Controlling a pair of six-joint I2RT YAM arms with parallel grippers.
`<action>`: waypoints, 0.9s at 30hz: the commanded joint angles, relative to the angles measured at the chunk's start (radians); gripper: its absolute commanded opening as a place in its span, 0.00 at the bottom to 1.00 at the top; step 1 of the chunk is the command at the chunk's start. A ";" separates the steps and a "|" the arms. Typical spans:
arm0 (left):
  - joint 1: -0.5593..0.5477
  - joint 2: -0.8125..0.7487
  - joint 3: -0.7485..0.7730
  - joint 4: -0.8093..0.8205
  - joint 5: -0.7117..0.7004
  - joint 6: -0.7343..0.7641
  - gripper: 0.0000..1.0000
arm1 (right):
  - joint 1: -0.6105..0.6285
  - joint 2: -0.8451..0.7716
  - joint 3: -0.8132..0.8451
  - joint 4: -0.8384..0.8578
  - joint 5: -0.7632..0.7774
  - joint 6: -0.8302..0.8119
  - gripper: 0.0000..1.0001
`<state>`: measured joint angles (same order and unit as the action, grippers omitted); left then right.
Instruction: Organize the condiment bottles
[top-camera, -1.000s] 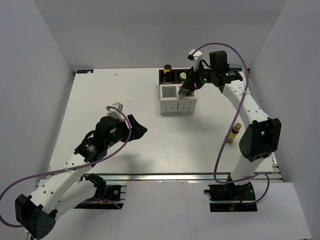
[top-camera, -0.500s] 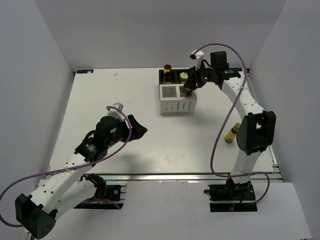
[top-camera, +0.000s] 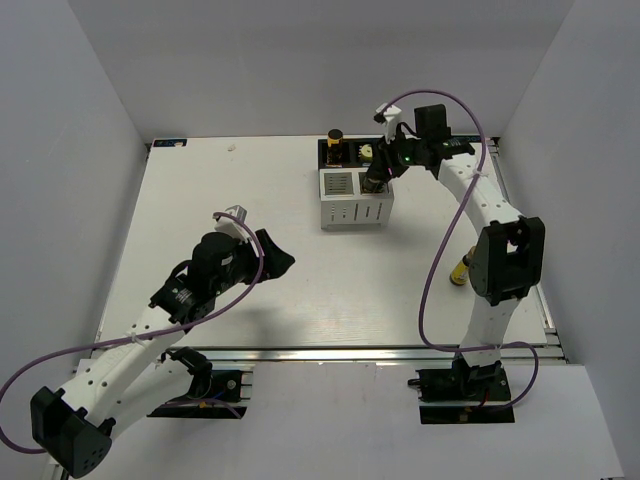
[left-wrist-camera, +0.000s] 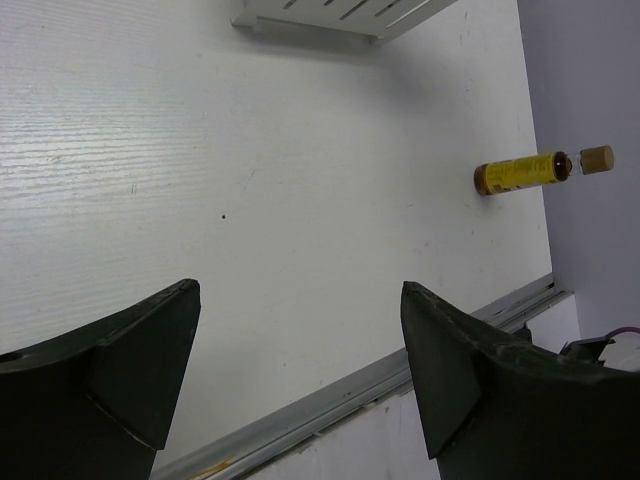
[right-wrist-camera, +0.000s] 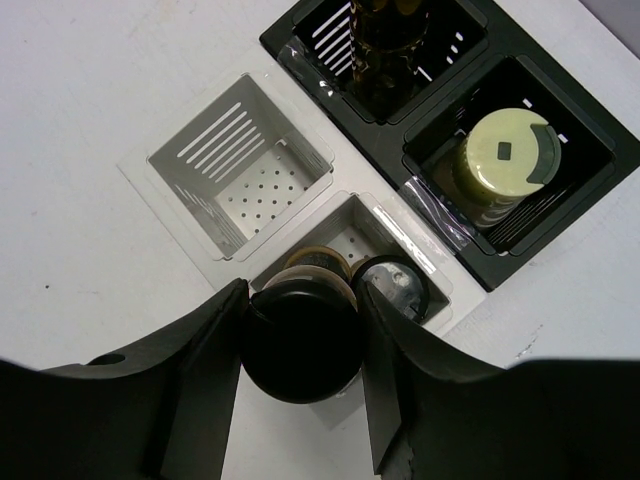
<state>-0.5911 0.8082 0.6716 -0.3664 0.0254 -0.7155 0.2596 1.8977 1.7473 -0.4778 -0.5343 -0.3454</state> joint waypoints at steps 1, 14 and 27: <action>-0.003 0.000 0.005 0.004 -0.005 -0.001 0.91 | 0.016 -0.002 0.029 0.005 0.014 -0.047 0.16; -0.004 -0.004 0.005 0.004 -0.008 0.001 0.91 | 0.058 -0.005 0.009 -0.004 0.063 -0.069 0.70; -0.003 -0.053 -0.012 0.012 -0.041 -0.009 0.91 | -0.123 -0.307 -0.058 -0.111 0.068 0.057 0.00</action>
<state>-0.5911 0.7872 0.6701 -0.3653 0.0113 -0.7162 0.2302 1.7138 1.6894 -0.5320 -0.4736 -0.3397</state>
